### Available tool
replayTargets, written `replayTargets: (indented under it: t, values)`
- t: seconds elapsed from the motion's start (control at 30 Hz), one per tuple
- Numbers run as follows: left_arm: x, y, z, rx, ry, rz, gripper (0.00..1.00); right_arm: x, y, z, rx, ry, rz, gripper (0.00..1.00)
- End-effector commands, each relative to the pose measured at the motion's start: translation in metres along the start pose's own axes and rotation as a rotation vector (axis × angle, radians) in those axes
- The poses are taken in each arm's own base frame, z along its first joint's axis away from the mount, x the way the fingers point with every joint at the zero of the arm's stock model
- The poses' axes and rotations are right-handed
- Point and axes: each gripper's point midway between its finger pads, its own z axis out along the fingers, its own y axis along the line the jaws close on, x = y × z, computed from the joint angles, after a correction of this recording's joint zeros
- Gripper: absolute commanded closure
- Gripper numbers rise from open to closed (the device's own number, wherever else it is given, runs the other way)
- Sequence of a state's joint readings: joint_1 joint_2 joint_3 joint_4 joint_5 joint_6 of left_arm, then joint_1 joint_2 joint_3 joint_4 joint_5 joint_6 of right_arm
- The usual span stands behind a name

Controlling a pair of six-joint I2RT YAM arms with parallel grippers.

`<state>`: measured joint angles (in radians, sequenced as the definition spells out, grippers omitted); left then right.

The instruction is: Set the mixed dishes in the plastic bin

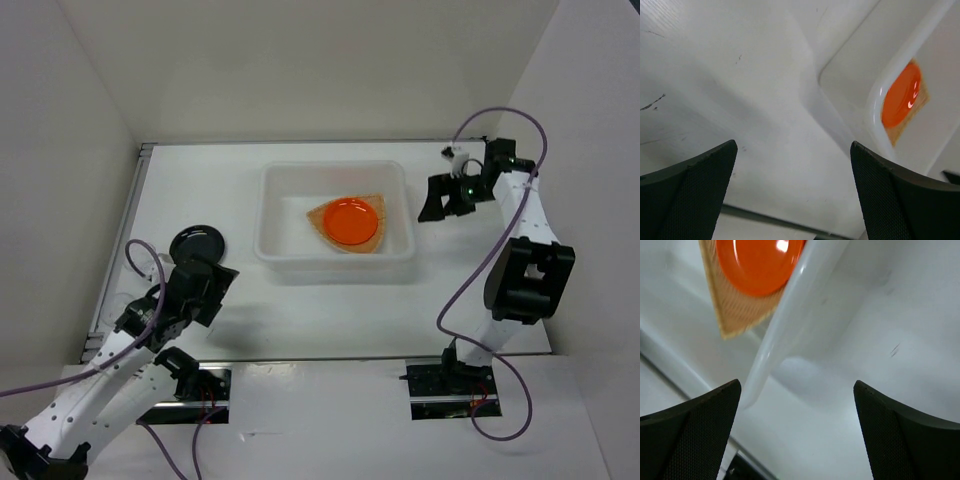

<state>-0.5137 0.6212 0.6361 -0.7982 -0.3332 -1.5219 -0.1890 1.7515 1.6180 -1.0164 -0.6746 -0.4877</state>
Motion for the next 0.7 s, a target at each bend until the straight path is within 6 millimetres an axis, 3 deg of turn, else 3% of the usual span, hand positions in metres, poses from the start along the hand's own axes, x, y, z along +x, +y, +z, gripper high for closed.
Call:
replayTargets:
  t: [0.0,0.03,0.07,0.1,0.17,0.2,0.27,0.4,0.67]
  values:
    - [-0.027,-0.016,0.01,0.081,-0.15,-0.217,0.0,0.063,0.027,0.003,-0.092,0.063,0.048,0.02]
    - [-0.032,-0.012,0.013,0.066,-0.172,-0.307,0.0,0.065,0.021,-0.001,-0.055,0.035,0.042,0.02]
    - [-0.033,-0.005,0.018,0.048,-0.191,-0.334,0.0,0.064,0.02,-0.016,-0.001,-0.016,0.029,0.02]
    - [-0.038,-0.001,0.023,0.038,-0.23,-0.352,0.0,0.078,0.019,-0.016,0.02,-0.015,0.062,0.02]
    - [-0.041,-0.004,0.031,0.051,-0.249,-0.405,0.0,0.08,0.02,-0.028,0.081,-0.064,0.059,0.02]
    - [-0.045,-0.003,0.036,0.045,-0.269,-0.427,0.0,0.092,0.02,-0.026,0.078,-0.049,0.085,0.02]
    - [-0.046,0.003,0.047,0.005,-0.275,-0.483,0.0,0.095,0.014,-0.028,0.103,-0.045,0.106,0.02]
    - [-0.053,0.012,0.061,-0.019,-0.306,-0.53,0.0,0.092,0.002,-0.029,0.151,-0.055,0.138,0.02]
    - [-0.07,0.04,0.081,-0.06,-0.346,-0.622,0.0,0.092,0.003,-0.029,0.151,-0.056,0.147,0.02]
